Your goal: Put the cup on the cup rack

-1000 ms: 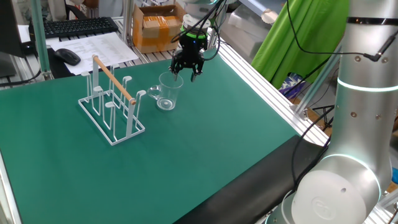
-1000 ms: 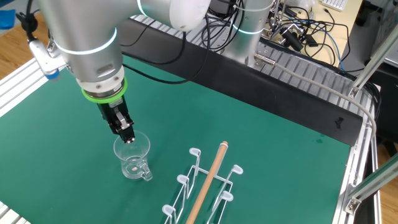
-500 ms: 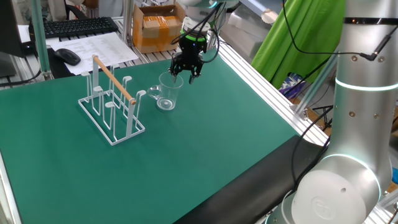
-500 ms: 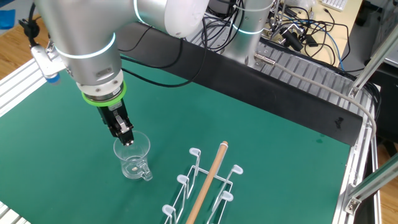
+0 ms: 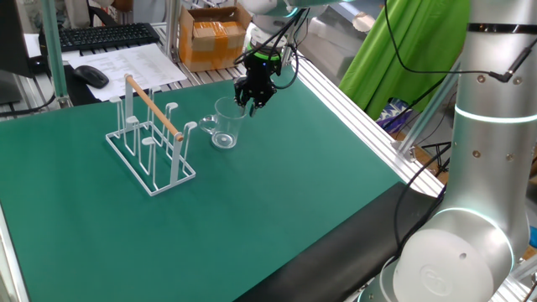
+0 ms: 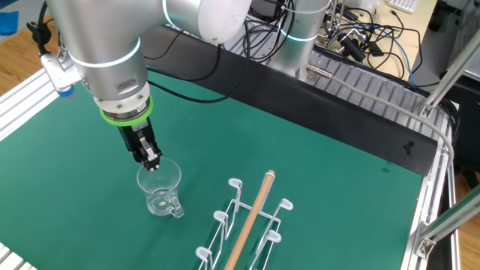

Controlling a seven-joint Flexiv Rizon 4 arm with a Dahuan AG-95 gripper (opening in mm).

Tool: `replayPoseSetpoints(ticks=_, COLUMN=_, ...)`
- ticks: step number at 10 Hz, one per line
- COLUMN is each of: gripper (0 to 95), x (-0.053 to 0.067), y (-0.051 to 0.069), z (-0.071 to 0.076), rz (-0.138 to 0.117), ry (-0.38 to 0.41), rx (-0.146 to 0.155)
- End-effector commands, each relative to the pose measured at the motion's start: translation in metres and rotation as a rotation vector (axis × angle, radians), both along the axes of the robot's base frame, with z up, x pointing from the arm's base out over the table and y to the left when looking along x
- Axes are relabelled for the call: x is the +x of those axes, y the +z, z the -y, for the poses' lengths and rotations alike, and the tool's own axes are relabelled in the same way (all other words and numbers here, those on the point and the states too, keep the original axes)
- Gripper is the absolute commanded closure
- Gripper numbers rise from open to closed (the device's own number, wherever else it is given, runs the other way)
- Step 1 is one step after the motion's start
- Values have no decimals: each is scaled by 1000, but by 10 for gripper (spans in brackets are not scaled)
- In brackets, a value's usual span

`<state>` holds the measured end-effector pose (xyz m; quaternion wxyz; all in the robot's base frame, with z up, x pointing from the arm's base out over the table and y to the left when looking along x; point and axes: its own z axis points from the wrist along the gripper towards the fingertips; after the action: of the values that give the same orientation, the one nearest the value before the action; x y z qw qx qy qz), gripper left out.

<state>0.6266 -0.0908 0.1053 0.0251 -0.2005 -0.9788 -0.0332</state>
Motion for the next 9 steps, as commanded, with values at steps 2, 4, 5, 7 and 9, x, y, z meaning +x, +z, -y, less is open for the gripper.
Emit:
replayPoseSetpoints(ticks=2, gripper=950, x=-1, y=1, z=0, rz=3, ry=1, rx=-5)
replayPoseSetpoints(ticks=4, gripper=950, x=-1, y=2, z=0, rz=8, ry=18, rx=-35)
replayPoseSetpoints(ticks=5, gripper=950, x=-1, y=4, z=0, rz=7, ry=41, rx=-67)
replayPoseSetpoints(ticks=7, gripper=950, x=-2, y=8, z=0, rz=3, ry=53, rx=-75)
replayPoseSetpoints(ticks=9, gripper=950, x=-2, y=12, z=0, rz=-8, ry=81, rx=-109)
